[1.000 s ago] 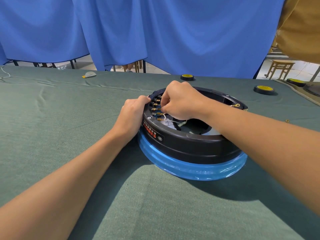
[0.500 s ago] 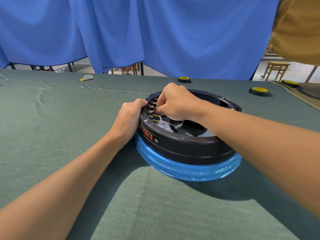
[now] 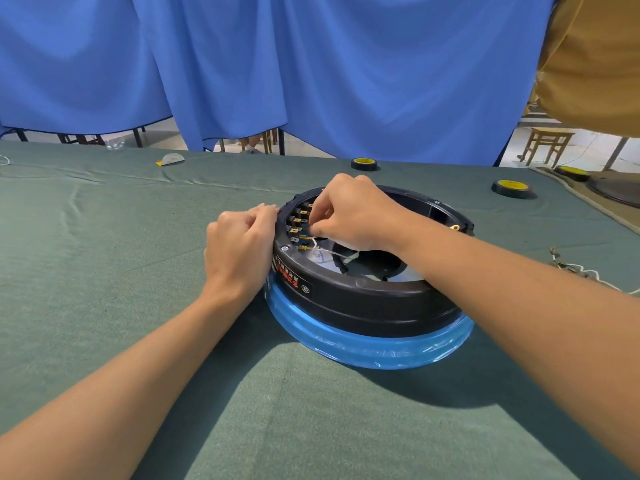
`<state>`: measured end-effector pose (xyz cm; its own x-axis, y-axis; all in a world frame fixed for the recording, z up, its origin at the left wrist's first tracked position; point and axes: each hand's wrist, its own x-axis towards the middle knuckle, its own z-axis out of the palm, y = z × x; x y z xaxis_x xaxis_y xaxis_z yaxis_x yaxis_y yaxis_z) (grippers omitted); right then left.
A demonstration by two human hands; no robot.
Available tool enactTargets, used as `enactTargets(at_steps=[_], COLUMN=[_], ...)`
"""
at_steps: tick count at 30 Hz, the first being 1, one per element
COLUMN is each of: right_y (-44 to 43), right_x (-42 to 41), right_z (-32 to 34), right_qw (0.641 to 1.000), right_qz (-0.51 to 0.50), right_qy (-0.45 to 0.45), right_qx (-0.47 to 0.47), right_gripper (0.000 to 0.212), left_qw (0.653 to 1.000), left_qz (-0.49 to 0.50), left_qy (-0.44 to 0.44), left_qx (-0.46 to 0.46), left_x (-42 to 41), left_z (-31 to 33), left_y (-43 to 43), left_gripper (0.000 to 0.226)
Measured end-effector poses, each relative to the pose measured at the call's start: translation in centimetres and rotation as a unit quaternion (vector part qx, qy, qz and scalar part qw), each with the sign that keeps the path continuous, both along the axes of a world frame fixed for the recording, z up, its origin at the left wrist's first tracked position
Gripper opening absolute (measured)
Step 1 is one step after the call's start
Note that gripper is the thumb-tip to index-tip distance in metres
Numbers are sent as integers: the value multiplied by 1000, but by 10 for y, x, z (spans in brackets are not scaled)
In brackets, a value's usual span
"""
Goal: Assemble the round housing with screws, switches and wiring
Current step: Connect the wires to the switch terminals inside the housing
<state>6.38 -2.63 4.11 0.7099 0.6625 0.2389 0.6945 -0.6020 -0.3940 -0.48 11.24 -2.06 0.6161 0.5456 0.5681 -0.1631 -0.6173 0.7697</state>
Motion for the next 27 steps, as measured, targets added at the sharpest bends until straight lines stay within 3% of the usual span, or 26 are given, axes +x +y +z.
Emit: enactTargets(at_steps=[8, 15, 20, 27], right_y=[7, -2, -7, -5], right_x=[4, -2, -13, -11], right_z=[-2, 4, 8, 5], right_qw=[1000, 999, 999, 998], right_qz=[-4, -18, 48, 54], right_qy=[-14, -35, -11, -18], right_qx=[4, 12, 18, 17], right_gripper=[8, 11, 4, 4], left_qw=[1000, 1000, 1000, 1000], left_qz=[-4, 2, 6, -2], left_qy=[-13, -4, 0, 5], left_qx=[-8, 6, 10, 11], left_x=[-5, -4, -4, -6], left_z=[3, 4, 3, 3], left_y=[-3, -2, -2, -2], left_gripper=[60, 54, 53, 55])
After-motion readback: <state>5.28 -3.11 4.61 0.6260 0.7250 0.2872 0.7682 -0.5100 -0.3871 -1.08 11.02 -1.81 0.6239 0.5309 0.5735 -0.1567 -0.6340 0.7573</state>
